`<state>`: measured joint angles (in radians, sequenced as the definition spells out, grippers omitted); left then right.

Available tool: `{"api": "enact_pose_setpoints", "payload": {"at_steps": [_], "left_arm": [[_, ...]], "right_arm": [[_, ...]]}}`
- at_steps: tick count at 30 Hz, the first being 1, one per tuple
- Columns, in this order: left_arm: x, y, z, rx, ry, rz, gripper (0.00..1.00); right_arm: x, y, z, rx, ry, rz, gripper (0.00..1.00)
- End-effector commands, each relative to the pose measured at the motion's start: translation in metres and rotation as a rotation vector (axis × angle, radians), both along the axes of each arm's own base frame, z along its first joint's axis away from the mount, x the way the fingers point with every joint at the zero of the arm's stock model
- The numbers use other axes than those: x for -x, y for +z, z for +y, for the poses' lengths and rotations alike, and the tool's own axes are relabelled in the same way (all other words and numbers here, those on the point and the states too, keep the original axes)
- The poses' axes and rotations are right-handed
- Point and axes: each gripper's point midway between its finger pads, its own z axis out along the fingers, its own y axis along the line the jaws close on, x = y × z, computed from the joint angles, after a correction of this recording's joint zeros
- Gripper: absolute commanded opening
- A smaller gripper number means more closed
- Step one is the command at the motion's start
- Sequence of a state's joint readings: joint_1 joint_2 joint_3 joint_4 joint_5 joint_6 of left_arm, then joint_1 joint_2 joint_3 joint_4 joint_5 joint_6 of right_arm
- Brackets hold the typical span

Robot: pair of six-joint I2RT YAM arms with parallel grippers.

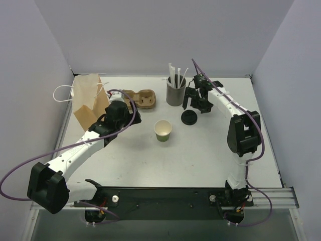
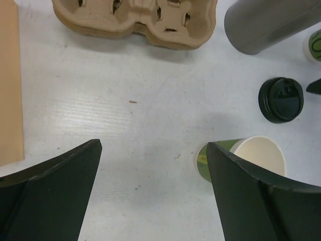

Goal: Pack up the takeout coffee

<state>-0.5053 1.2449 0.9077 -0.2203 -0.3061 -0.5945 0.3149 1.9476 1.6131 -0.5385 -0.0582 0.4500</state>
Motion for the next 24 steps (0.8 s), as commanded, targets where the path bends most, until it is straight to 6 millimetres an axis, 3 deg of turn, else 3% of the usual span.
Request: {"api": "enact_pose_setpoints", "payload": {"at_steps": [1, 10, 24], "left_arm": [[0.014, 0.001, -0.006, 0.02, -0.05, 0.048, 0.98], [0.012, 0.0, -0.012, 0.026, -0.073, 0.052, 0.97], [0.011, -0.007, -0.016, 0.029, -0.091, 0.069, 0.97]], "right_arm": [[-0.008, -0.004, -0.007, 0.054, 0.033, 0.02, 0.94], [-0.004, -0.036, -0.003, 0.111, 0.063, 0.079, 0.95], [-0.004, -0.052, -0.004, 0.203, 0.058, 0.086, 0.87]]}}
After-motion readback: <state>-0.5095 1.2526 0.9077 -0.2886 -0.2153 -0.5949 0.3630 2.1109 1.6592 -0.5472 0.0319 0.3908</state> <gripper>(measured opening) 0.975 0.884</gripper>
